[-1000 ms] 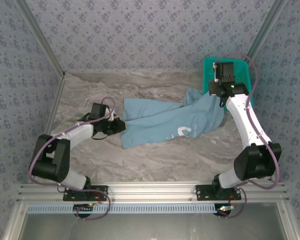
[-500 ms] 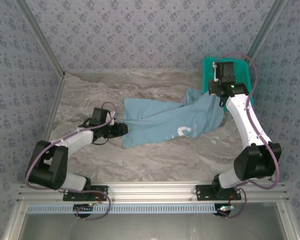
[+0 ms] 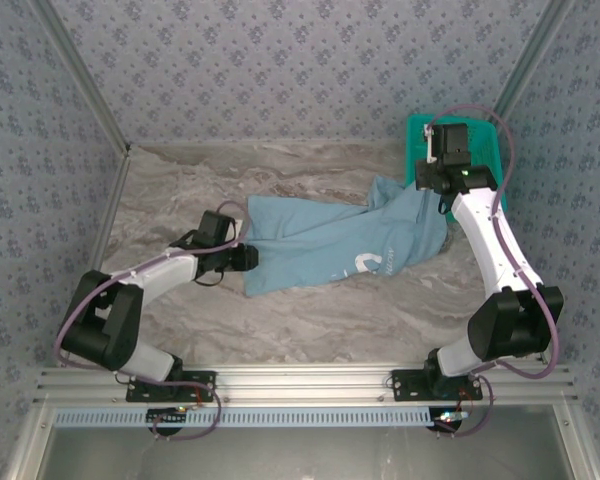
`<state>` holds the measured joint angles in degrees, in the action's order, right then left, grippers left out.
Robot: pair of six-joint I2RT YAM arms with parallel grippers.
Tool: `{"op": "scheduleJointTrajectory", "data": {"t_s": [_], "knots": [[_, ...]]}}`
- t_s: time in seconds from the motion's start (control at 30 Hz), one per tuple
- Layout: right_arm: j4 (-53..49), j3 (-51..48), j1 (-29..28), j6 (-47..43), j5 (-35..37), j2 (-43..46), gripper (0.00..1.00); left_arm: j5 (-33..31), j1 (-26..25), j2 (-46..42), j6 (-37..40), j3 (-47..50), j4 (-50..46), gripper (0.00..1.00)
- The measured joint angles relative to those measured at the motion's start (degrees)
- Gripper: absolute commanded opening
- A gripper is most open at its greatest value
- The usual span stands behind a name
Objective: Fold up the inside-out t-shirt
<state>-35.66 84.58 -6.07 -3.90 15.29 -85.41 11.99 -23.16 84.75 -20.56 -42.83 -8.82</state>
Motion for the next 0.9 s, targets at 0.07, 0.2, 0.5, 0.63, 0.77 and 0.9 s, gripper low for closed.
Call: {"op": "scheduleJointTrajectory", "data": {"t_s": [0.07,0.2,0.5,0.63,0.77,0.9], "knots": [[0.02,0.00,0.00,0.00,-0.13,0.00,0.00,-0.68,0.00,0.81,0.22,-0.11,-0.04,0.32],[0.02,0.00,0.00,0.00,-0.15,0.00,0.00,-1.11,0.00,1.44,0.44,-0.28,-0.11,0.25],[0.02,0.00,0.00,0.00,-0.15,0.00,0.00,-1.55,0.00,1.44,0.44,-0.76,-0.09,0.25],[0.02,0.00,0.00,0.00,-0.15,0.00,0.00,-1.51,0.00,1.60,0.46,-0.92,-0.04,0.16],[0.02,0.00,-0.02,0.00,-0.13,0.02,0.00,-1.53,0.00,1.73,0.37,-1.51,0.02,0.04],[-0.22,-0.24,-0.02,0.44,-0.70,1.46,0.00,-2.16,0.13,-0.04,-0.11,-2.69,-1.90,0.00]]}}
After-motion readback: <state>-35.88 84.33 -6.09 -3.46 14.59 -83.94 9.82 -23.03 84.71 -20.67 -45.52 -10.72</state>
